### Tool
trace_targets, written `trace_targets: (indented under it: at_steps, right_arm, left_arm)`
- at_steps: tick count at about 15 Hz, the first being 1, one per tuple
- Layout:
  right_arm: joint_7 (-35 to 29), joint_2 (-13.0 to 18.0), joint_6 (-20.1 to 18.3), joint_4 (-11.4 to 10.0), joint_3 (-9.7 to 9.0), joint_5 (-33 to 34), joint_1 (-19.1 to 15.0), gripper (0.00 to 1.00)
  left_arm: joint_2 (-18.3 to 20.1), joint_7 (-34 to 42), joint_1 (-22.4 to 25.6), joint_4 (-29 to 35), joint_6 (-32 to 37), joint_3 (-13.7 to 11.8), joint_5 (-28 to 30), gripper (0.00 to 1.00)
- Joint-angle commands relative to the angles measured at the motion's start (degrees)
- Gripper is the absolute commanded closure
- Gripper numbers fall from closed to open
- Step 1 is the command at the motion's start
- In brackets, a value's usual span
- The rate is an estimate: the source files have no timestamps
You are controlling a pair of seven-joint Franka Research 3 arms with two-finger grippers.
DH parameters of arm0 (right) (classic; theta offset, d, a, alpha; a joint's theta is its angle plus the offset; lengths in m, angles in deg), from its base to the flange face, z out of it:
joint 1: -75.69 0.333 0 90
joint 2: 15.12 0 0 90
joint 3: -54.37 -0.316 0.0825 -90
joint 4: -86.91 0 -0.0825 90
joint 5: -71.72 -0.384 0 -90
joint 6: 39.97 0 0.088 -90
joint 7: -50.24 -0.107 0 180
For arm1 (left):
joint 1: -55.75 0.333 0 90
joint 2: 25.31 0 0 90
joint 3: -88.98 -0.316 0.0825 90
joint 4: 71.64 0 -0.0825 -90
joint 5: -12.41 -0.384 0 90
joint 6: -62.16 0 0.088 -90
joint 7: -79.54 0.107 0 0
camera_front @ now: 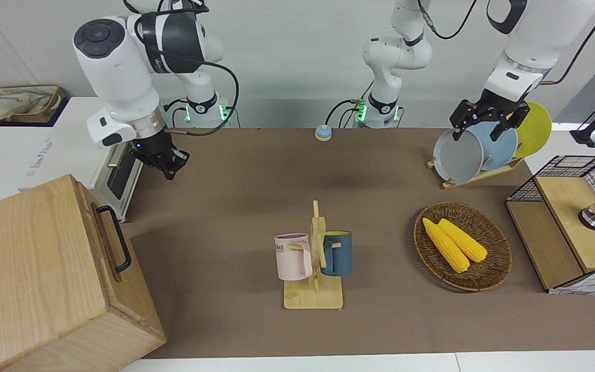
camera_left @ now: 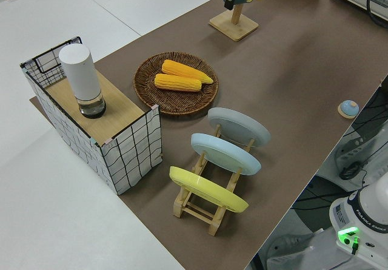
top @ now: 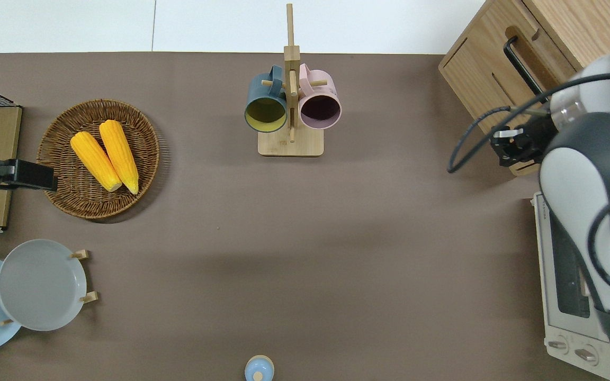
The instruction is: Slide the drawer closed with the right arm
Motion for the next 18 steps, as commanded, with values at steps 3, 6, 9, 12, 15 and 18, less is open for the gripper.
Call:
trace_targets:
  at_steps: [3,6,9,12,15,18]
  right_arm:
    - [13.7,10.2,0.7,-11.3,2.60,0.8,-1.1,1.000]
    - [18.1,11.2,0.9,-12.5,4.09,0.8,-1.1,1.000]
    - [19.6,11.0,1.7,-12.7,4.45,0.9,-1.1,1.000]
    - [19.8,10.8,4.1,-12.5,4.36,5.1,-0.3,0.969]
    - [19.4,10.4,4.4,-11.4,3.84,5.0,-0.1,0.811]
    - [18.2,9.4,4.6,-9.1,3.57,3.8,-0.1,0.501]
  left_arm:
    - [-0.7,0.3,-1.0,-1.1,0.0,-0.9,-0.8,0.00]
    - [-0.7,0.3,-1.0,-1.1,0.0,-0.9,-0.8,0.00]
    - [-0.7,0.3,-1.0,-1.1,0.0,-0.9,-0.8,0.00]
    - [-0.7,0.3,-1.0,-1.1,0.0,-0.9,-0.8,0.00]
    - [-0.7,0.3,-1.0,-1.1,0.0,-0.9,-0.8,0.00]
    - [-0.7,0.3,-1.0,-1.1,0.0,-0.9,-0.9,0.00]
